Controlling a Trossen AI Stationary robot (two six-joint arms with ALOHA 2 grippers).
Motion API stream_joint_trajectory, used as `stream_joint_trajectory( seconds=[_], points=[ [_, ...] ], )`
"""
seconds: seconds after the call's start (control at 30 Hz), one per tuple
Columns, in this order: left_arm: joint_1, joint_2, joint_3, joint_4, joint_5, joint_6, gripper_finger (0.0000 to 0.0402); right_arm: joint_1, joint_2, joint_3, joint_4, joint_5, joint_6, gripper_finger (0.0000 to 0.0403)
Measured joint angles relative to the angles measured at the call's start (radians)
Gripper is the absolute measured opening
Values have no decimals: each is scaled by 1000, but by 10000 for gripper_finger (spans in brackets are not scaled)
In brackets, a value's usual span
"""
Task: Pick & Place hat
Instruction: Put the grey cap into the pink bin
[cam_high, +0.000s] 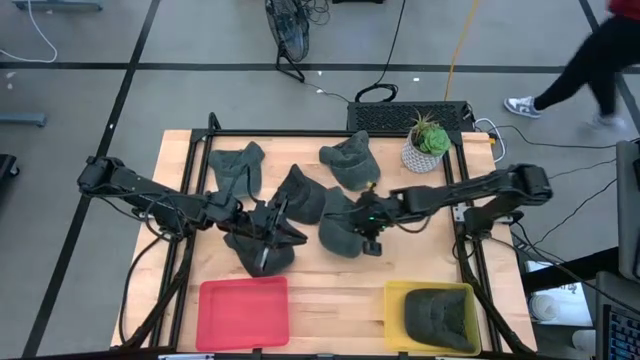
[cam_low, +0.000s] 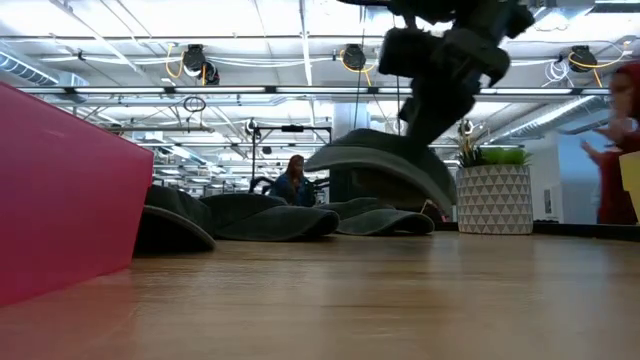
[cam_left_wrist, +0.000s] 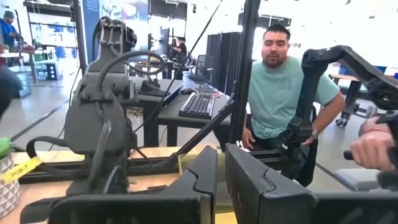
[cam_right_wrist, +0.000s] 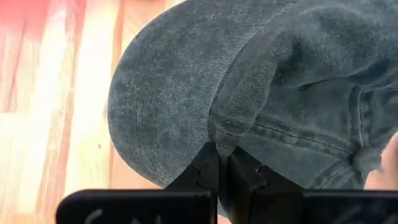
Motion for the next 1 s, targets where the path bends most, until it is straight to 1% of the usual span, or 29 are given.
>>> stream_joint_trajectory(
  seconds=[0.17,0.37,0.6,0.7,0.8,1.0],
  points=[
    [-4,0,0,0,-1,3,37,3,99,81,23,-25,-52,4],
    [-4,0,0,-6,-1,-7,37,0,196,94,89,-50,-101,4],
    [-4,1,0,-58,-2,-18,37,0,226,95,110,-46,-149,7],
    [-4,1,0,-72,-2,-7,37,0,211,95,123,-42,-160,25],
    [-4,1,0,-83,-2,-4,37,0,178,94,147,-18,-165,54],
    [-4,1,1,-111,-7,14,37,0,71,94,147,-15,-160,111]
  ],
)
